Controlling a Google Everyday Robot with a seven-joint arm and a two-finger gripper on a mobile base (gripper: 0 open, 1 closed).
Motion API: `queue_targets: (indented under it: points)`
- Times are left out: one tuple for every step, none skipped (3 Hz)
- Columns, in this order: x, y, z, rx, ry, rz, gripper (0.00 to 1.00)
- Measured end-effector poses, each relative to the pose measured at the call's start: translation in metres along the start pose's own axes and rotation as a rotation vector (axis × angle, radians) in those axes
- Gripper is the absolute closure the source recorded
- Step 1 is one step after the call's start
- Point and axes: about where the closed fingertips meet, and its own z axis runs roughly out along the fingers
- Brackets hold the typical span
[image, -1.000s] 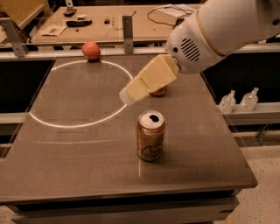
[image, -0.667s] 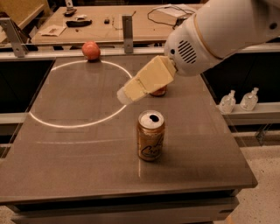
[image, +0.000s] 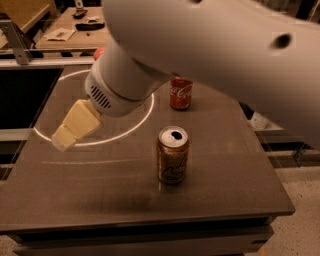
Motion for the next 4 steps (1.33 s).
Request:
queue_targets:
  points:
    - [-0.026,0.036,0.046,0.016,0.013,-0.053,0.00]
    - [-0.035,0.054,0.088,0.071,0.043,-0.072,0.00]
    - [-0.037,0.044,0.108,0.175,0.053,-0.047,0.00]
    - [-0.039,0.027,0.110,0.299,0.028,0.004,0.00]
